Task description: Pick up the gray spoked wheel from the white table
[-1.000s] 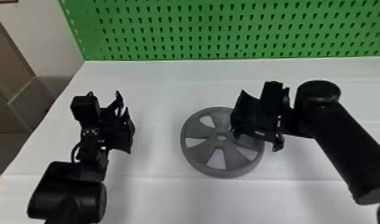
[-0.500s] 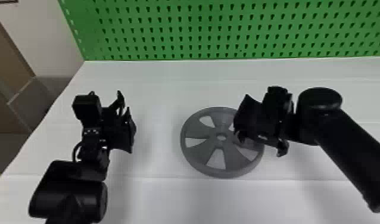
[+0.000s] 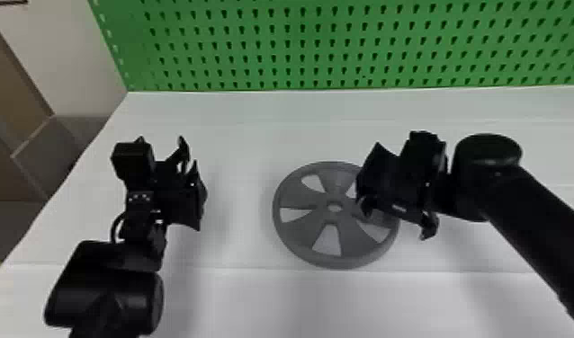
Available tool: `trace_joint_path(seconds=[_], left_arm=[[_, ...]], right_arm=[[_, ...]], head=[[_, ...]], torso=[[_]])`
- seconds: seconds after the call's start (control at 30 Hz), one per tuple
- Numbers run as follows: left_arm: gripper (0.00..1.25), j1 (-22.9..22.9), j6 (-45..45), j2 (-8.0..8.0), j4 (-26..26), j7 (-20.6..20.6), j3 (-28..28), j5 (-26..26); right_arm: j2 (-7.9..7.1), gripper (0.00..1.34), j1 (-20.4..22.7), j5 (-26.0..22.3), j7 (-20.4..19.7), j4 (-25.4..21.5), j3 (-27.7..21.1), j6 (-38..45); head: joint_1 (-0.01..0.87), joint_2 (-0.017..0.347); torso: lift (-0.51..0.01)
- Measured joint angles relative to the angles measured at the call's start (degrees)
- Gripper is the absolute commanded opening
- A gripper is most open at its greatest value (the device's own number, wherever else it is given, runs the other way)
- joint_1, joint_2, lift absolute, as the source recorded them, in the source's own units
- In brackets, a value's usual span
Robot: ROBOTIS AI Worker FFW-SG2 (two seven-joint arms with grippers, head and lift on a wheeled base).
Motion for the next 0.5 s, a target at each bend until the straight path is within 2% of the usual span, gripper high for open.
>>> trace_joint_path(seconds=[0.2, 0.3, 0.5], left_arm=[[0.73, -0.01, 0.21, 0.0, 0.0, 0.0, -0.09, -0.02], [0.73, -0.03, 0.29, 0.0, 0.0, 0.0, -0.08, -0.02], [0.73, -0.09, 0.38, 0.0, 0.0, 0.0, -0.18, -0.07]], right_arm=[[-0.58, 1.25, 0.0, -0.79, 0.06, 0.03, 1.38, -1.11], [-0.78, 1.34, -0.33, -0.62, 0.09, -0.15, 2.89, -2.01], [-1.05, 1.34, -0.58, -0.88, 0.09, -0.22, 3.56, -2.5]], head=[[0.779, 0.11], [0.779, 0.11], [0.779, 0.11]], torso=[[-0.069], [-0.069], [-0.069]])
